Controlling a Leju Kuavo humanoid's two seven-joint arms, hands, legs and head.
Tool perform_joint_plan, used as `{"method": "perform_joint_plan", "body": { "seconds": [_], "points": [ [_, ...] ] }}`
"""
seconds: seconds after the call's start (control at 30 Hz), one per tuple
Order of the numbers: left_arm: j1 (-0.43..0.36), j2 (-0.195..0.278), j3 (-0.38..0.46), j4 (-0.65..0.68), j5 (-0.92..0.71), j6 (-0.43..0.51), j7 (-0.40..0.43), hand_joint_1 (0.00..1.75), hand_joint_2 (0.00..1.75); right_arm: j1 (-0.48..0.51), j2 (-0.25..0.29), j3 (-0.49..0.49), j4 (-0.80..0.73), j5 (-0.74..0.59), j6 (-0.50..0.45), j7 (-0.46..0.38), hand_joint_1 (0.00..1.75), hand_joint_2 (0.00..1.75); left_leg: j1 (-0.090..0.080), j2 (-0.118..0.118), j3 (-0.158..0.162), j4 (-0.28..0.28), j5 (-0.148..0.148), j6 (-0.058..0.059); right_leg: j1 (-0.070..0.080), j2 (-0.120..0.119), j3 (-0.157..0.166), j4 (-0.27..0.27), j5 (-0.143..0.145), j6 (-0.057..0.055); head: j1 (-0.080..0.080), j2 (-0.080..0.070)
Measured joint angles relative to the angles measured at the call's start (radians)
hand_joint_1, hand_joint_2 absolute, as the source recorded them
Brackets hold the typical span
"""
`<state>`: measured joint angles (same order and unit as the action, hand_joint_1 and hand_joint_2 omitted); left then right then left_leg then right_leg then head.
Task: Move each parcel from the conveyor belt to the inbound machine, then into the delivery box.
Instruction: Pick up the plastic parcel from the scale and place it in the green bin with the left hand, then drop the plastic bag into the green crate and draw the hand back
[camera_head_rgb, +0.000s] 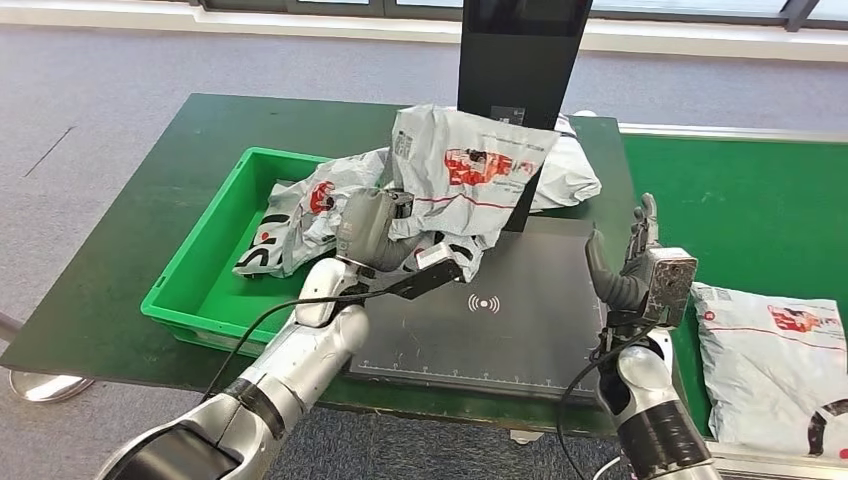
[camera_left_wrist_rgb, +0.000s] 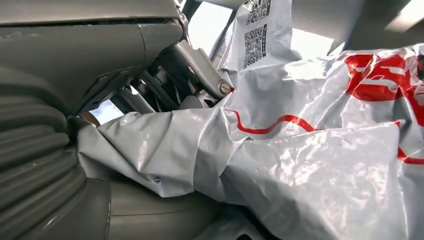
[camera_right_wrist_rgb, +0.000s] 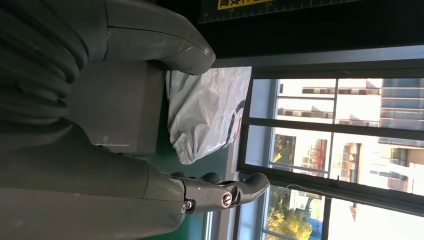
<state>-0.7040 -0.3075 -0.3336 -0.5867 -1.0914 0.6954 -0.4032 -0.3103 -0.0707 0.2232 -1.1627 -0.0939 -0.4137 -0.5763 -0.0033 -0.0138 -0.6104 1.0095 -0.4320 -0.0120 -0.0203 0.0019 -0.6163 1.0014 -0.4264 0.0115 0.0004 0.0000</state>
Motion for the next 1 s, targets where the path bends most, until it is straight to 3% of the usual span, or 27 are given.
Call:
{"method": "perform_joint_plan", "body": {
  "seconds": [0.2,0.3,0.43,0.57,0.6,0.7,0.73,0.83,1.0],
  "points": [
    [0.007,-0.020,0.315,-0.219,-0.206,0.000,-0.205,1.75,1.75,0.036,-0.006,0.000,0.000,0.006,-0.005,-0.006,0.00,1.75,0.000,0.002,0.000,0.000,-0.001,0.000,0.000,0.002,-0.001,0.000,0.000,0.000,0.000,0.000],
    [0.018,-0.018,0.434,-0.304,-0.285,0.000,-0.188,1.75,1.75,0.058,-0.012,-0.004,-0.005,0.013,-0.012,-0.004,0.00,1.75,0.000,0.002,0.000,0.000,0.000,0.000,0.001,0.002,-0.001,0.000,0.000,0.000,0.000,0.000],
    [0.028,0.022,0.475,-0.344,-0.383,0.000,0.053,1.75,1.75,0.089,-0.031,-0.013,-0.031,0.013,-0.019,0.011,0.00,1.75,0.001,0.002,0.000,0.000,0.000,0.000,0.001,0.002,-0.001,0.000,0.000,0.000,0.000,0.000],
    [0.016,0.120,0.395,-0.263,-0.453,-0.001,0.464,1.75,1.75,0.123,-0.052,-0.025,-0.064,0.014,-0.011,0.033,0.00,1.75,0.001,0.002,0.001,0.000,0.000,0.000,0.001,0.002,-0.001,0.000,0.000,0.000,0.000,0.000],
    [0.011,0.144,0.364,-0.228,-0.455,-0.001,0.540,1.59,1.75,0.128,-0.054,-0.028,-0.068,0.016,-0.009,0.037,0.00,1.75,0.001,0.002,0.001,0.000,0.000,0.000,0.001,0.002,-0.001,0.000,0.000,0.000,0.000,0.000],
    [-0.008,0.198,0.291,-0.114,-0.455,-0.004,0.664,0.28,1.75,0.135,-0.056,-0.032,-0.074,0.021,-0.005,0.044,0.00,1.75,0.001,0.002,0.001,0.000,0.000,-0.001,0.001,0.002,-0.001,0.000,0.000,0.000,0.000,0.000],
    [-0.018,0.211,0.276,-0.072,-0.453,-0.010,0.683,0.00,1.75,0.136,-0.056,-0.032,-0.075,0.024,-0.004,0.047,0.00,1.75,0.001,0.002,0.001,0.000,0.000,-0.001,0.001,0.002,-0.001,0.000,0.000,0.000,0.000,0.000],
    [-0.044,0.237,0.261,0.043,-0.422,-0.071,0.685,0.00,1.75,0.140,-0.056,-0.032,-0.082,0.035,0.001,0.058,0.00,1.75,0.001,0.003,0.001,0.000,0.000,-0.001,0.000,0.003,-0.001,0.000,0.000,0.000,0.000,0.000],
    [-0.054,0.260,0.261,0.153,-0.344,-0.162,0.617,0.00,1.75,0.146,-0.056,-0.034,-0.093,0.048,0.016,0.086,0.00,1.75,0.001,0.003,0.001,0.000,0.000,-0.001,0.001,0.003,-0.001,0.000,0.000,0.000,0.000,0.000]
  ]
}}
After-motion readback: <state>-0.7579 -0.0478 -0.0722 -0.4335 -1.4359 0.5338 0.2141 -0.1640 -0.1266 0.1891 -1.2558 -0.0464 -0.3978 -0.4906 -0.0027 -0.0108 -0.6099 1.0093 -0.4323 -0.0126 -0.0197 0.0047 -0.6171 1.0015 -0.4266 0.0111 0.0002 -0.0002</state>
